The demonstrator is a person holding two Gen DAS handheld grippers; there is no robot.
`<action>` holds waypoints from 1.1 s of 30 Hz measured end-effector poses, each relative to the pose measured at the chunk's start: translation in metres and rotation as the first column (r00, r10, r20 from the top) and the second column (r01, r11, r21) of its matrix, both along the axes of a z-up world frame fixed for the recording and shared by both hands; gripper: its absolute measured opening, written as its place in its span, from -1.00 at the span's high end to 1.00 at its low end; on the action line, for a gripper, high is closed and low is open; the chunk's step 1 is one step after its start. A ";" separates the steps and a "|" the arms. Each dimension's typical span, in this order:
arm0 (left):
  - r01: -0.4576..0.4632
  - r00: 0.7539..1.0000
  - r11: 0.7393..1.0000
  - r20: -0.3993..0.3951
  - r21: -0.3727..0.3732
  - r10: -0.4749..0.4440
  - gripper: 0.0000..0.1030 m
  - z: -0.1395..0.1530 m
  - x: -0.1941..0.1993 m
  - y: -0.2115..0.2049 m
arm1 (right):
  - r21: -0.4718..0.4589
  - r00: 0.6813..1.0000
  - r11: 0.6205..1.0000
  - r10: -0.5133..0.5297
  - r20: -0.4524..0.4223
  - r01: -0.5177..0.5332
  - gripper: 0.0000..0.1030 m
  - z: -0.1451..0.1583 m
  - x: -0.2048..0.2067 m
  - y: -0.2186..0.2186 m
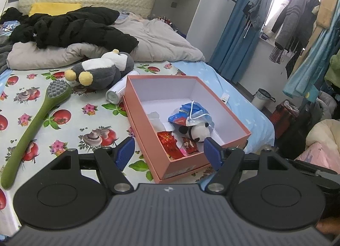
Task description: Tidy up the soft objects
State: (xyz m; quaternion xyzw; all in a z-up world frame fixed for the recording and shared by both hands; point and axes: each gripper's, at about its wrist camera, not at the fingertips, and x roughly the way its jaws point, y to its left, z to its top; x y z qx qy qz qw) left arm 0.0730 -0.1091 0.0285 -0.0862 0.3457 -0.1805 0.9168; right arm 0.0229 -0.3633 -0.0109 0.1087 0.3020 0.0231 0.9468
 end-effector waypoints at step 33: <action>-0.040 0.999 0.995 -0.008 0.093 0.041 -0.95 -0.002 0.004 -0.004 | -0.003 0.999 0.999 -0.041 -0.011 0.041 -1.00 -0.008 0.007 -0.012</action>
